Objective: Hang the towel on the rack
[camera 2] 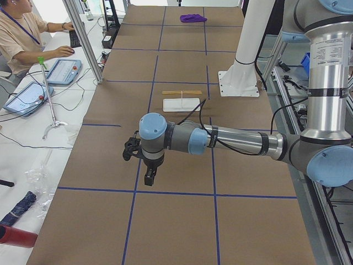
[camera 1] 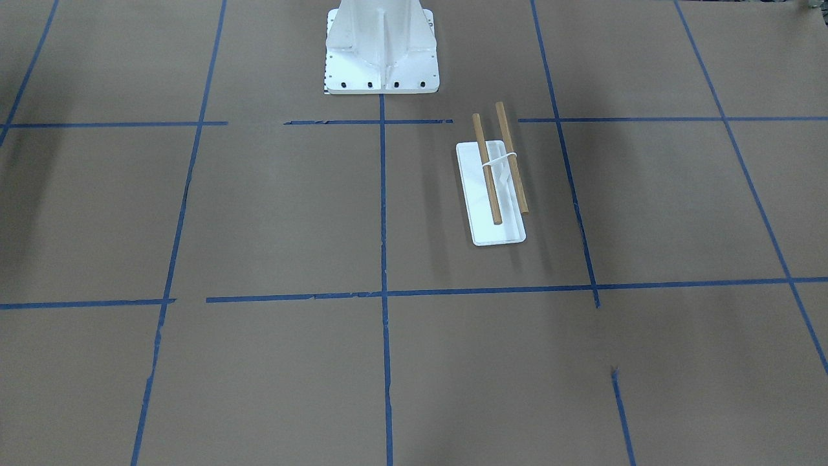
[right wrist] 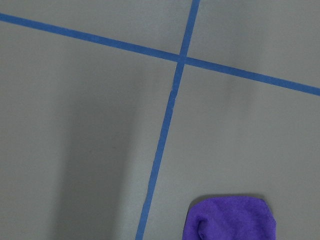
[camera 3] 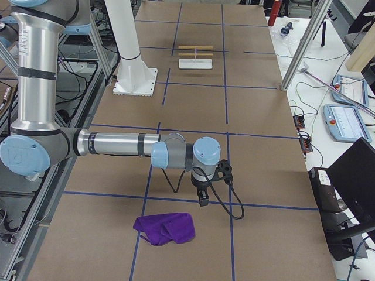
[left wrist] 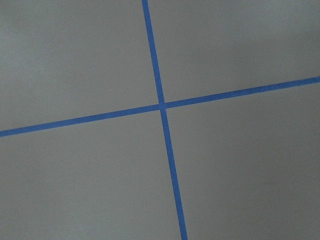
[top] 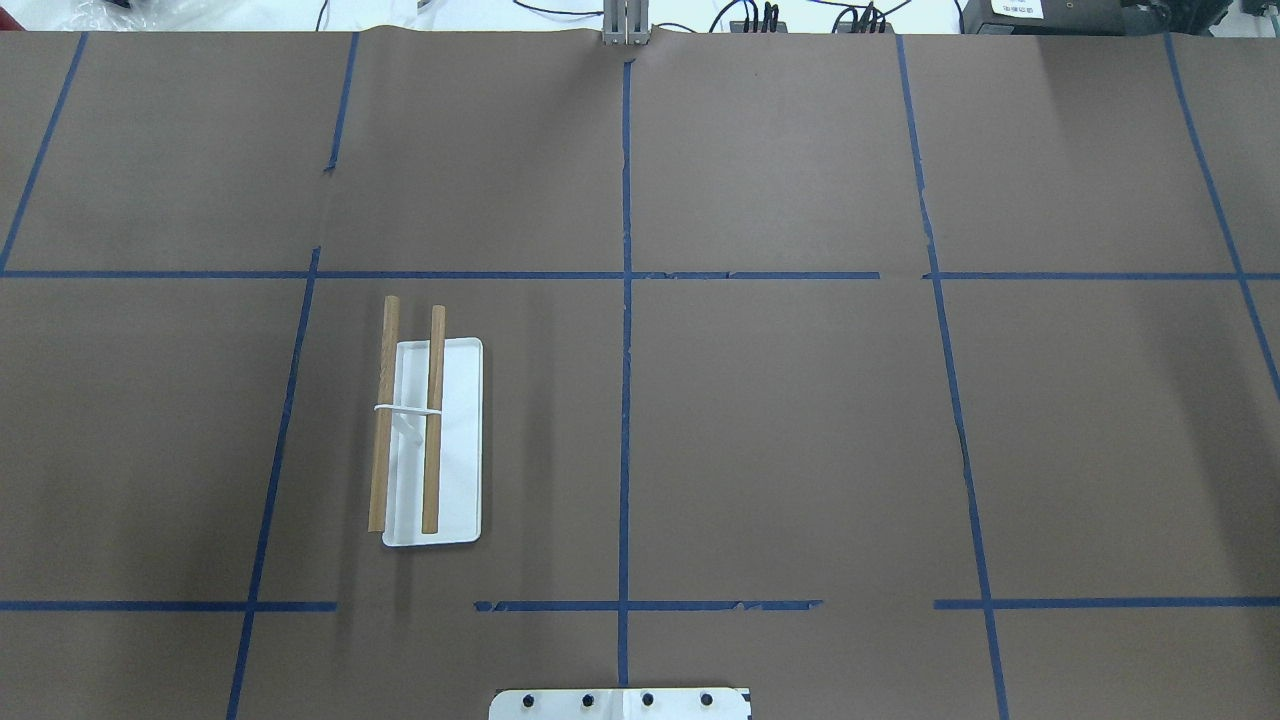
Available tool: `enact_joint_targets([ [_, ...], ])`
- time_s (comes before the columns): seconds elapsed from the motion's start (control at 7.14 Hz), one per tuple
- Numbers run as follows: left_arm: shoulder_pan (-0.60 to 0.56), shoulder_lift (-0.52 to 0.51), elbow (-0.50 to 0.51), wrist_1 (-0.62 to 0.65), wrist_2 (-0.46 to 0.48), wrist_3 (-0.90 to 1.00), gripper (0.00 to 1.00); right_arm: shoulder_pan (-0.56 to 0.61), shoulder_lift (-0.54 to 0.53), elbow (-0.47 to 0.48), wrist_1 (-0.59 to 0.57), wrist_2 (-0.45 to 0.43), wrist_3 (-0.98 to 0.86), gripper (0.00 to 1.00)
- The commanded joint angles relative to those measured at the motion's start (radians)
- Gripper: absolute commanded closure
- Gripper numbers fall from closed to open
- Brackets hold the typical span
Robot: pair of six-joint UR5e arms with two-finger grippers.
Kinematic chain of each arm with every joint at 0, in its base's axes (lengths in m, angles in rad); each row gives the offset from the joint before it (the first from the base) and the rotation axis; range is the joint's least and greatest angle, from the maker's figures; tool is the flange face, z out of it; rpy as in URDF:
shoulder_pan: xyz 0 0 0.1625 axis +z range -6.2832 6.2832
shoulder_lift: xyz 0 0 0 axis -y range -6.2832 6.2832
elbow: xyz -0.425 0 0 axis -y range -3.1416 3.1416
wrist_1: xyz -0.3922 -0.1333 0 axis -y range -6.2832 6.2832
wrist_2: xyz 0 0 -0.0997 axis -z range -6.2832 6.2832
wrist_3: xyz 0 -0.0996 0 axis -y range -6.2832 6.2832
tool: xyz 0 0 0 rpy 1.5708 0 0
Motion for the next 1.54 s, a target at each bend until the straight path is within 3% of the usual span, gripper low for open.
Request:
enact_joint_targets([
  [0.0,0.001,0.000,0.000,-0.008,0.000,0.001,0.00,0.000,0.000,0.000,0.000,0.000,0.000,0.00],
  [0.14,0.001,0.000,-0.004,-0.014,0.001,0.001,0.00,0.000,0.002,0.002,0.024,0.000,0.000,0.00],
  [0.28,0.002,-0.008,-0.007,-0.054,0.002,-0.001,0.00,0.000,-0.012,-0.008,0.120,0.000,0.000,0.00],
  [0.56,0.008,-0.007,-0.006,-0.248,0.000,0.007,0.00,0.000,-0.014,0.002,0.320,-0.076,0.012,0.00],
  [0.84,0.069,-0.004,0.006,-0.516,0.001,-0.002,0.00,-0.064,-0.009,-0.003,0.386,-0.084,0.032,0.00],
  [0.98,0.079,-0.010,0.031,-0.614,0.006,-0.005,0.00,-0.075,-0.050,-0.050,0.461,-0.092,0.012,0.00],
  [1.4,0.082,-0.037,0.092,-0.889,0.003,-0.177,0.00,-0.081,-0.105,-0.315,0.820,-0.045,0.058,0.01],
])
